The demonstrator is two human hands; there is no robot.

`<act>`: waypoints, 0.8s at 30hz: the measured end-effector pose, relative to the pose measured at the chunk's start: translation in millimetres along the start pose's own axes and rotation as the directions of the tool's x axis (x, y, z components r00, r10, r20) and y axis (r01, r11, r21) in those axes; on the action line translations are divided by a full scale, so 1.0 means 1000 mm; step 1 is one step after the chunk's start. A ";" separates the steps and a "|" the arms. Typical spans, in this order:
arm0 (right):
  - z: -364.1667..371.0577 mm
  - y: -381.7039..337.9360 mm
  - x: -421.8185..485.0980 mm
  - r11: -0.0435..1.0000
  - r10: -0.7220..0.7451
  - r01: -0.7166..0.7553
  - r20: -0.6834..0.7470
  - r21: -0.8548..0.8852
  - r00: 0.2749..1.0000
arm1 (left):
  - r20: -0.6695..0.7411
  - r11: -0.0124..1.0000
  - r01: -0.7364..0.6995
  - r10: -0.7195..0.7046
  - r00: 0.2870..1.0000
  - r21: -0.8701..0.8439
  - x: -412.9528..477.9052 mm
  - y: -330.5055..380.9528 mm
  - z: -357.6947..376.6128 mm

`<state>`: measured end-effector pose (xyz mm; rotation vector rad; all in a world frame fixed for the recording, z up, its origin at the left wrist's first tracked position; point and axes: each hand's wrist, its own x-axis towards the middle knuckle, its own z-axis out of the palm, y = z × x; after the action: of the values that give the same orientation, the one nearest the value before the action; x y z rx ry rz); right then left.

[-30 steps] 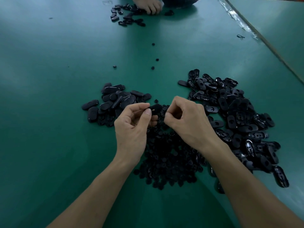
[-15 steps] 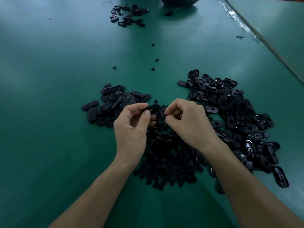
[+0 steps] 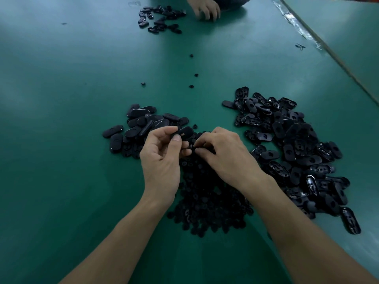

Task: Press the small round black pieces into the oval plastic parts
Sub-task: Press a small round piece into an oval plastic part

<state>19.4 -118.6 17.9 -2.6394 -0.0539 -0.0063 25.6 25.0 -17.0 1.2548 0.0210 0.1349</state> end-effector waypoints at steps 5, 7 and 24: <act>-0.001 0.000 -0.002 0.998 -0.008 0.013 -0.079 0.061 0.997 | -0.004 1.000 -0.003 0.003 1.000 0.006 0.000 0.000 0.001; -0.003 0.000 -0.004 0.996 -0.008 0.019 -0.125 0.086 0.992 | 0.002 1.000 -0.010 0.010 1.000 0.017 -0.001 0.000 0.001; -0.013 0.000 -0.011 0.971 0.049 -0.051 0.017 0.235 0.999 | 0.028 0.998 -0.020 0.018 0.999 0.067 -0.002 0.000 0.000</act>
<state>8.6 -124.9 29.4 -2.4024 0.0077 0.0305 23.5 24.6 -16.7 1.3238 -0.0099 0.1346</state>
